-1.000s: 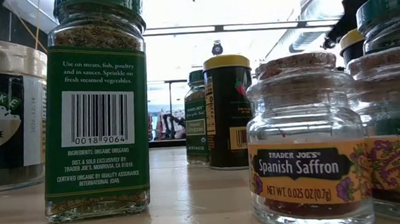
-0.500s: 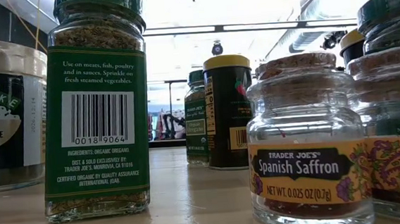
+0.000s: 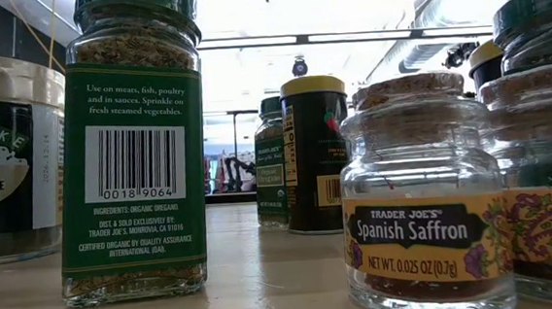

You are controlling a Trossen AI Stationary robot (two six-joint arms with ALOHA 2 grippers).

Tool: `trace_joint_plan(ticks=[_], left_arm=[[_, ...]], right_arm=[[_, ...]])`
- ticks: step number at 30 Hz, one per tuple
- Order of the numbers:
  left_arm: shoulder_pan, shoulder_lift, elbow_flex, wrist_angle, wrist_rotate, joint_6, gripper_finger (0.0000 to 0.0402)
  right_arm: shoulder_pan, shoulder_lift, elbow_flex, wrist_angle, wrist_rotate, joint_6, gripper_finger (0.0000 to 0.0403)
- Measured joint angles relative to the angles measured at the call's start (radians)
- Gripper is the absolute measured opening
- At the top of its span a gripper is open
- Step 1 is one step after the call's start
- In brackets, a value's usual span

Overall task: Shelf spices
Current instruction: Put the right yellow seasoning bottle on the shelf

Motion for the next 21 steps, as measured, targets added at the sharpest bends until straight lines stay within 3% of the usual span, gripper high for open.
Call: trace_joint_plan(ticks=[4,7,13,21], left_arm=[[0.046,-0.057,-0.187,0.327,0.039,0.007,0.0259],[0.060,-0.063,-0.255,0.452,0.033,0.007,0.0259],[0.063,-0.060,-0.271,0.469,0.036,0.007,0.0259],[0.063,-0.059,-0.271,0.441,0.037,0.026,0.0259]], right_arm=[[-0.056,0.000,0.000,0.011,0.001,-0.067,0.0290],[-0.091,-0.003,0.000,0.010,-0.006,-0.104,0.0290],[-0.108,-0.012,0.110,-0.130,-0.029,-0.107,0.0290],[0.000,-0.014,0.264,-0.355,-0.087,0.159,0.0290]])
